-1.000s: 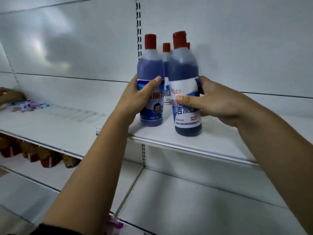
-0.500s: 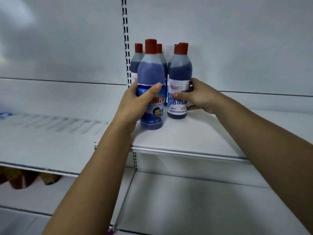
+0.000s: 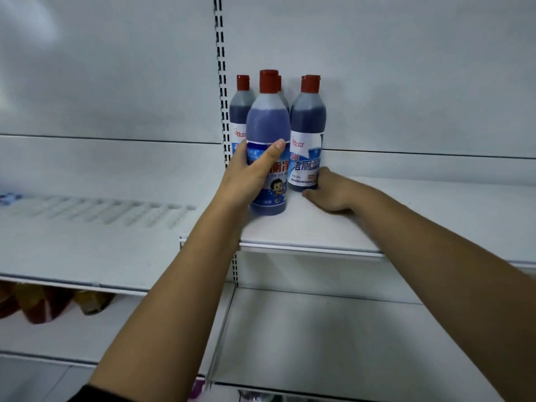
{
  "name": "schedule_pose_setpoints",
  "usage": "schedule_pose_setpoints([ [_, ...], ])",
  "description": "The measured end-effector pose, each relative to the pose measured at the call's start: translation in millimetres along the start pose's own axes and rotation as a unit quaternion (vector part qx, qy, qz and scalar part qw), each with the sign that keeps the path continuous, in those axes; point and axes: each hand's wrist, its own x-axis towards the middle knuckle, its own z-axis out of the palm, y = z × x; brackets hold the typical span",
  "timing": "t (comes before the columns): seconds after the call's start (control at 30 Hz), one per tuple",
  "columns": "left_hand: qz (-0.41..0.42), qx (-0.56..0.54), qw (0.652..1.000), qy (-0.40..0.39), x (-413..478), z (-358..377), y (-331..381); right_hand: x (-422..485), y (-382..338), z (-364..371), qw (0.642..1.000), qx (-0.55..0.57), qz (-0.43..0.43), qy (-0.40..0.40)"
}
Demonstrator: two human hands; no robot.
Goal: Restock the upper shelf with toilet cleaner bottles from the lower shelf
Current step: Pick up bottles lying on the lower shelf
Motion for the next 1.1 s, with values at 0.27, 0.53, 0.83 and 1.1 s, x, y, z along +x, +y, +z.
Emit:
schedule_pose_setpoints([
  [0.27,0.015,-0.021,1.0,0.002,-23,12,7,-88,30,-14,0.996,-0.086,-0.006,0.027],
  [0.53,0.004,-0.051,0.997,-0.061,-52,78,14,-148,79,-29,0.989,-0.028,0.058,0.135],
  [0.83,0.004,-0.072,0.991,-0.114,-78,191,19,-195,183,-75,0.975,-0.057,0.137,0.165],
  [1.1,-0.003,-0.078,0.985,-0.156,-102,354,15,-248,325,-137,0.967,-0.074,0.169,0.178],
])
